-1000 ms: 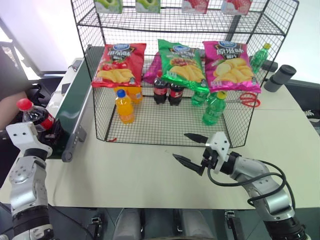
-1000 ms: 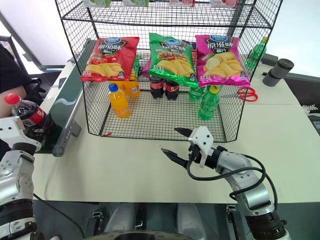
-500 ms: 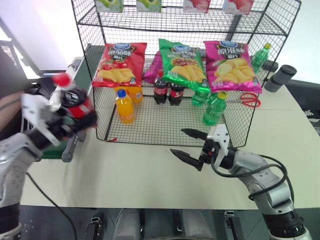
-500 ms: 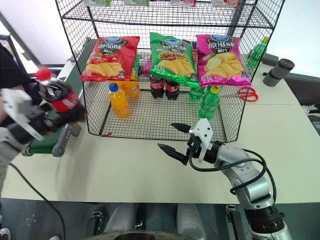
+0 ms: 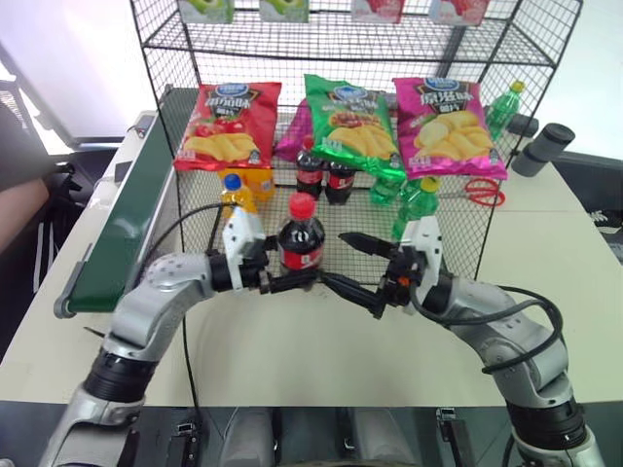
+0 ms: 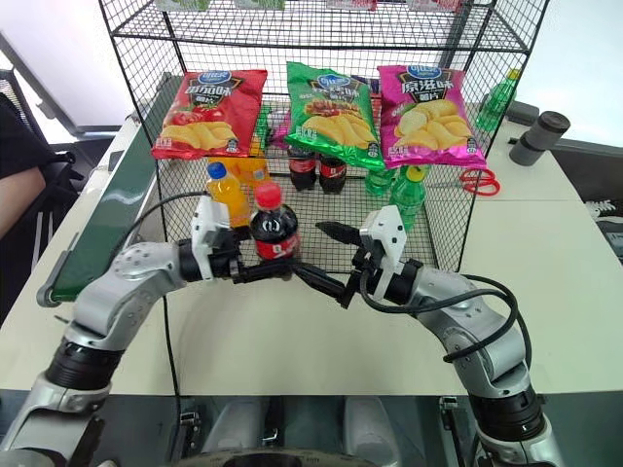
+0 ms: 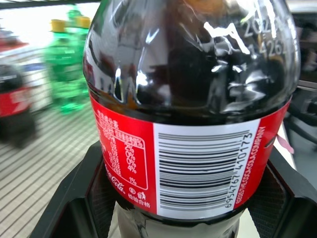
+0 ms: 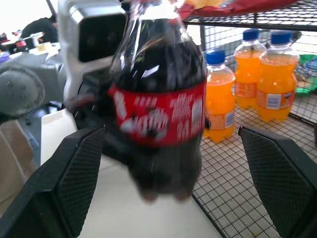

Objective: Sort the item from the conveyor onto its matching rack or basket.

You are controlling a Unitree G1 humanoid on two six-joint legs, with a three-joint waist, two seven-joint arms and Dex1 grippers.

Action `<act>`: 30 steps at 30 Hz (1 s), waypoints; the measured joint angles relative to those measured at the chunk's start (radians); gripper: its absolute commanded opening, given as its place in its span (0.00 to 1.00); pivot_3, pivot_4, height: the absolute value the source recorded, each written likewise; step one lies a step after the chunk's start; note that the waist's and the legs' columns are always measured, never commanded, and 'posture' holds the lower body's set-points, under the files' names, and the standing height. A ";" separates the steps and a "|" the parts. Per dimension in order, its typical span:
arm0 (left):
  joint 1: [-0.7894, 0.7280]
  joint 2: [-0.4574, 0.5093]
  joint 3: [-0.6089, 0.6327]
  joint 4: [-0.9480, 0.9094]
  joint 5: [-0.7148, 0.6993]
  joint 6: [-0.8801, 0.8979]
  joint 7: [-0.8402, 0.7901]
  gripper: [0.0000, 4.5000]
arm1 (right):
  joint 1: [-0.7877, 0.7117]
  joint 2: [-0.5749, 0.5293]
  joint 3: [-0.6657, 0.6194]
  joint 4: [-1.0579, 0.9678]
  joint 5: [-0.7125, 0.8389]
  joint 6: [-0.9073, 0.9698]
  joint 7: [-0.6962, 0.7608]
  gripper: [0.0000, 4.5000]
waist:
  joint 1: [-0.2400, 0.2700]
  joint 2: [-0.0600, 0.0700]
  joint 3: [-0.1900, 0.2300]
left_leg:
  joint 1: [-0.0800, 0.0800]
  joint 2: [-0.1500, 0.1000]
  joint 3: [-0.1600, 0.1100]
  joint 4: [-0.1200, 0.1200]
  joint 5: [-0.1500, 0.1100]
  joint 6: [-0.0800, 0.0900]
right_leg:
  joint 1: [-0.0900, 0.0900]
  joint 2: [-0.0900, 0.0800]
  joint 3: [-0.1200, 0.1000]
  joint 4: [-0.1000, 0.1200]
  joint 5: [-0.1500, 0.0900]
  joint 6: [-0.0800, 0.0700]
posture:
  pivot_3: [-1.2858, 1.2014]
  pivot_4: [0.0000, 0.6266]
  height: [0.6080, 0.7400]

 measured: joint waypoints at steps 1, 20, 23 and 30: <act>-0.002 -0.007 -0.012 0.007 0.017 -0.018 -0.016 0.66 | -0.006 0.003 0.000 -0.001 0.005 0.003 -0.006 1.00 | 0.000 0.000 0.000 | 0.000 0.000 0.000 0.000 0.000 0.000 | 0.000 0.001 0.000 0.000 0.000 0.000 | 0.52 0.24 1.00; -0.033 -0.070 -0.046 0.050 0.094 -0.076 -0.054 0.66 | -0.006 0.005 0.009 -0.012 0.023 0.035 -0.016 0.66 | 0.002 0.000 0.000 | 0.000 0.000 -0.001 0.001 0.000 0.000 | 0.000 0.001 0.000 0.001 0.000 0.000 | 0.52 0.24 1.00; -0.033 -0.069 -0.043 0.050 0.092 -0.074 -0.056 0.77 | -0.005 0.006 0.013 -0.011 0.013 0.025 -0.014 0.66 | 0.002 0.000 0.000 | 0.000 0.000 -0.001 0.001 0.000 0.000 | 0.000 0.001 0.000 0.001 0.000 0.000 | 0.52 0.24 1.00; 0.029 -0.020 0.024 0.038 0.102 -0.084 -0.018 0.98 | -0.009 0.054 0.018 0.074 -0.094 -0.072 -0.048 0.66 | -0.003 0.000 0.000 | 0.001 0.001 -0.001 0.001 0.000 0.000 | 0.000 0.001 0.001 0.001 0.000 0.000 | 0.52 0.24 1.00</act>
